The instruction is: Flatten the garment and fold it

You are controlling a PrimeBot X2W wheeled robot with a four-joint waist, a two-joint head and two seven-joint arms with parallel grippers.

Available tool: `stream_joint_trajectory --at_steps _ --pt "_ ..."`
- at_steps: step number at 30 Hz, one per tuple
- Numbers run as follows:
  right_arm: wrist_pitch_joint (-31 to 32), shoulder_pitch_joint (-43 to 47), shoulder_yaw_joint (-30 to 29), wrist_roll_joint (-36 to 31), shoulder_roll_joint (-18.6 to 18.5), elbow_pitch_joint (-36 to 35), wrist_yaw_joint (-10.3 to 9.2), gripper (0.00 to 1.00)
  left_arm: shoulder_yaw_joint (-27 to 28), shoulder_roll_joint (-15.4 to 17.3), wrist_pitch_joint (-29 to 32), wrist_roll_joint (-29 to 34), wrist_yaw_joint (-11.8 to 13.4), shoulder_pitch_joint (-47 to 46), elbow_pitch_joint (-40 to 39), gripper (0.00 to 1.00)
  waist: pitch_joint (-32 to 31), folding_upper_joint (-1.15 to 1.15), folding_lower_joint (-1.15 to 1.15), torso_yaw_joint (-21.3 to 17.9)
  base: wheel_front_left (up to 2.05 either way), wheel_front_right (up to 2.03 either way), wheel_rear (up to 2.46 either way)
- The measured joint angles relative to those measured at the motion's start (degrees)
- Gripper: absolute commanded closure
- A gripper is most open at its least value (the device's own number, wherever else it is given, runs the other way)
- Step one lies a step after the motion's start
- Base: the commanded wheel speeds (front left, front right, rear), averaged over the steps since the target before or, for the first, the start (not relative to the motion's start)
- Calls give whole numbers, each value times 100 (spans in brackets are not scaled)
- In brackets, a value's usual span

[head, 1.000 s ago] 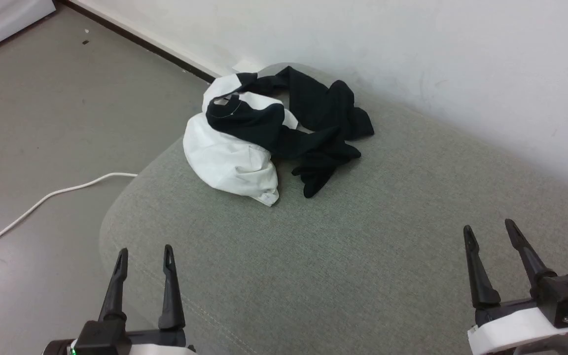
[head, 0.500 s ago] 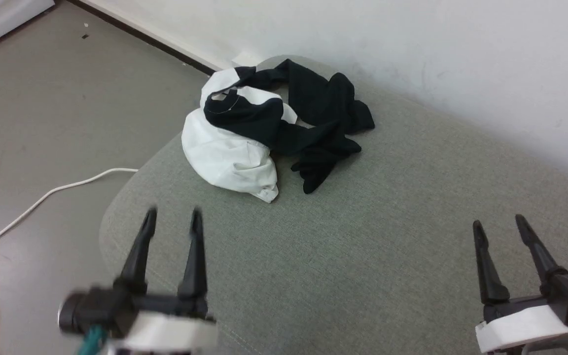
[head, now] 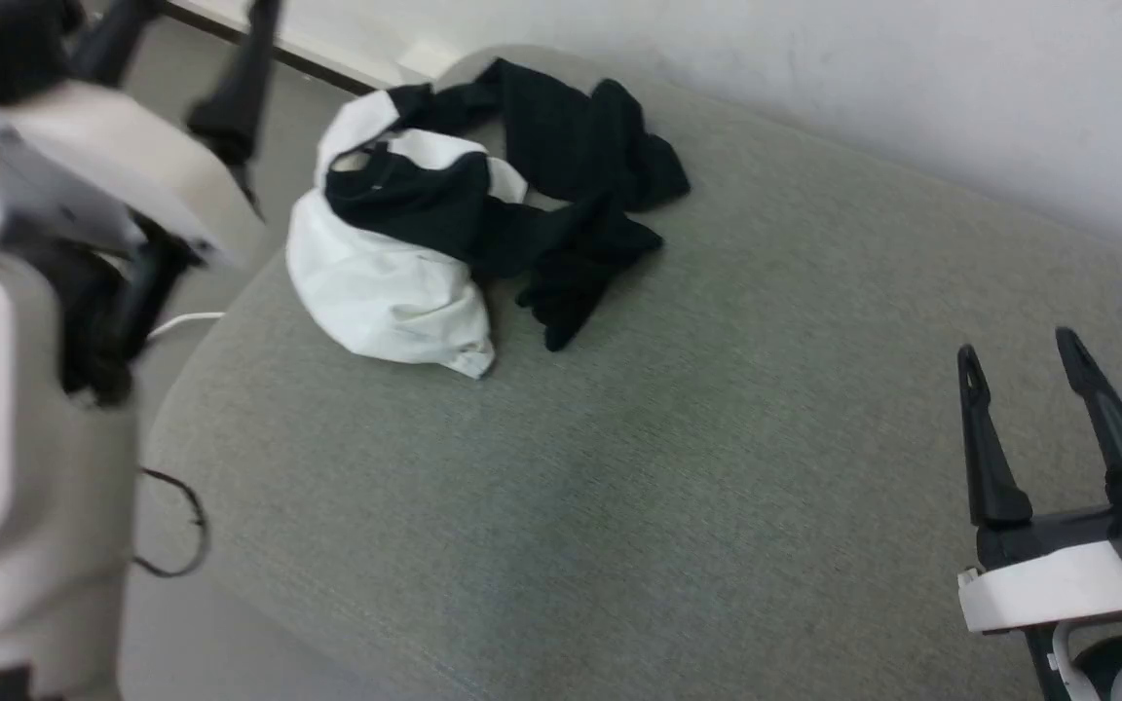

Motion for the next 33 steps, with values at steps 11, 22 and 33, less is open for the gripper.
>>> stream_joint_trajectory --at_steps 11,22,33 --pt "463 -302 68 -405 9 -757 0 0 88 803 2174 -1009 -52 -1148 2183 0 893 0 1 -782 0 0 0" --pt "762 -405 62 -673 -21 -1226 0 0 315 873 3226 -1486 449 -722 2743 0 1681 0 0 -1409 0 0 0" --pt "925 -380 136 -669 -89 -1481 0 0 379 921 3399 -1435 931 -271 2875 0 1999 1 0 -1773 0 0 0"
